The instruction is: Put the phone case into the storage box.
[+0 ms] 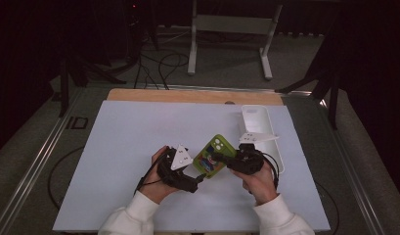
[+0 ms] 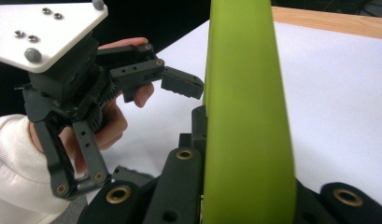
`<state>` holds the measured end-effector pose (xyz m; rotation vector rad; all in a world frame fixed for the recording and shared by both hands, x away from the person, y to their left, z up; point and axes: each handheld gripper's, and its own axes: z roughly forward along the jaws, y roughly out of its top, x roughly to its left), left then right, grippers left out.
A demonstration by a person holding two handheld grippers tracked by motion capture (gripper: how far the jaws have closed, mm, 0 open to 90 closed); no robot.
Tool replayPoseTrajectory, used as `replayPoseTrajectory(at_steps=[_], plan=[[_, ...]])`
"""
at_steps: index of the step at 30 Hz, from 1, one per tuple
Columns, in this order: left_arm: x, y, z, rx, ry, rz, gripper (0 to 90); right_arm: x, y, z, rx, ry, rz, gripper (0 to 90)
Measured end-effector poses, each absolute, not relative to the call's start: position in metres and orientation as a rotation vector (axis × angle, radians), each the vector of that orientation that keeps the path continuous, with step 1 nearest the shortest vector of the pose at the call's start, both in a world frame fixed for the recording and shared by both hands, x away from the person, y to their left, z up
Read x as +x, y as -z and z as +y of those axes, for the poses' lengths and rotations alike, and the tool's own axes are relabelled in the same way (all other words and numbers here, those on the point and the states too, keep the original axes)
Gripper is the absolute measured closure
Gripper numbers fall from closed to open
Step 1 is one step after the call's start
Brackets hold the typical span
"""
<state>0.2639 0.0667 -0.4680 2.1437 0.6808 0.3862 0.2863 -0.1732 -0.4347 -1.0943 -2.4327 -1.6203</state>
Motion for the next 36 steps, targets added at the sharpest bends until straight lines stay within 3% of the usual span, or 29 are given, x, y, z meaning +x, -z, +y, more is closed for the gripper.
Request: replayPoseTrajectory(at_steps=[14,36], plan=[[0.266,0.466,0.068,2.141,-0.335,0.668,2.7,0.281,0.427,-0.182,-1.006,1.618,-2.479,88.8],[0.266,0.464,0.073,2.101,-0.185,0.558,9.7,0.273,0.419,-0.180,-0.813,1.634,-2.513,88.8]])
